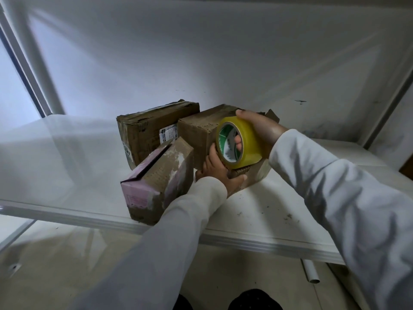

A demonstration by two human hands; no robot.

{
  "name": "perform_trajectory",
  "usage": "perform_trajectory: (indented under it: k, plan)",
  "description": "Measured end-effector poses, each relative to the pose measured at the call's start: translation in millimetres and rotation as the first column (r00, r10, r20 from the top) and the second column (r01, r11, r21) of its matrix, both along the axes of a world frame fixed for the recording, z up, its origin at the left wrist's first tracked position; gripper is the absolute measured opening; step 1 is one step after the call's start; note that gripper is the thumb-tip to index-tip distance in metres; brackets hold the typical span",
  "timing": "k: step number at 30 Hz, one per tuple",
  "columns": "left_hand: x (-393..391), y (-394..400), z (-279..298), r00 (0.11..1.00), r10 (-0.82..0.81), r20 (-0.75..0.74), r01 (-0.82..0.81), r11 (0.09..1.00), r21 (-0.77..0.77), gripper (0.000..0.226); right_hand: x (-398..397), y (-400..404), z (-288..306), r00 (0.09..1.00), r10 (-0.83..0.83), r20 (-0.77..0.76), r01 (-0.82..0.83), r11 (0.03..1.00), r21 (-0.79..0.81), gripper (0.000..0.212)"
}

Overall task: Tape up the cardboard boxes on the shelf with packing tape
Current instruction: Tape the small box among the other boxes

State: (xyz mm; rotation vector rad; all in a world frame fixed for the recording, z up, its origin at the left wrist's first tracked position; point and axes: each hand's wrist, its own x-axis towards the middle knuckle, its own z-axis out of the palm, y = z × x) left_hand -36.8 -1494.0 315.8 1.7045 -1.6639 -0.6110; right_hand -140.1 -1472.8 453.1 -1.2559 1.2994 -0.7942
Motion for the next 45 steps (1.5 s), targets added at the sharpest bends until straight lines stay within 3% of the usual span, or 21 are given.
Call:
perform_trajectory:
  k: [4, 6, 8, 14, 24, 29, 36, 42, 45]
  plan:
    - [-4, -2, -3, 1.000, 0.013, -0.019, -0.014, 1.000, -0.010, 0.119, 0, 11, 19, 0.986, -0.014, -0.165, 0.018, 0.999, 0.027, 0.042]
    - [-1, -6, -4, 0.987, 0.066, -0.145, -0.063, 0.998, 0.029, 0.121, -3, 17, 24, 0.964, 0.005, -0.266, 0.008, 0.999, 0.047, 0.033]
    - [2, -8, -3, 0.979, 0.126, -0.163, -0.117, 0.991, 0.060, 0.116, -7, 19, 23, 0.933, 0.064, -0.355, -0.030, 0.994, 0.102, 0.034]
    - [1, -8, 2, 0.996, 0.060, -0.068, -0.058, 0.998, 0.035, 0.118, -22, 6, 13, 0.915, 0.032, -0.402, 0.044, 0.983, 0.177, 0.042]
    - [0, -7, 5, 0.999, 0.035, -0.038, -0.034, 0.999, 0.042, 0.115, -24, 2, 14, 0.917, 0.091, -0.388, 0.007, 0.970, 0.242, 0.045]
    - [7, -8, 6, 0.989, 0.063, -0.131, -0.047, 0.991, 0.123, 0.114, -27, 6, -1, 0.819, 0.117, -0.562, 0.025, 0.971, 0.237, 0.037]
    - [7, -7, 12, 0.991, 0.037, -0.128, -0.013, 0.983, 0.184, 0.120, -29, 16, -28, 0.878, 0.069, -0.474, 0.095, 0.944, 0.315, 0.031]
    - [13, 0, 24, 0.996, -0.062, -0.060, 0.075, 0.964, 0.253, 0.131, -27, 4, -46, 0.891, 0.041, -0.453, 0.067, 0.974, 0.218, 0.056]
    - [23, 0, 38, 0.992, -0.123, 0.043, 0.104, 0.945, 0.310, 0.118, -28, -2, -54, 0.915, 0.012, -0.404, 0.091, 0.968, 0.235, 0.063]
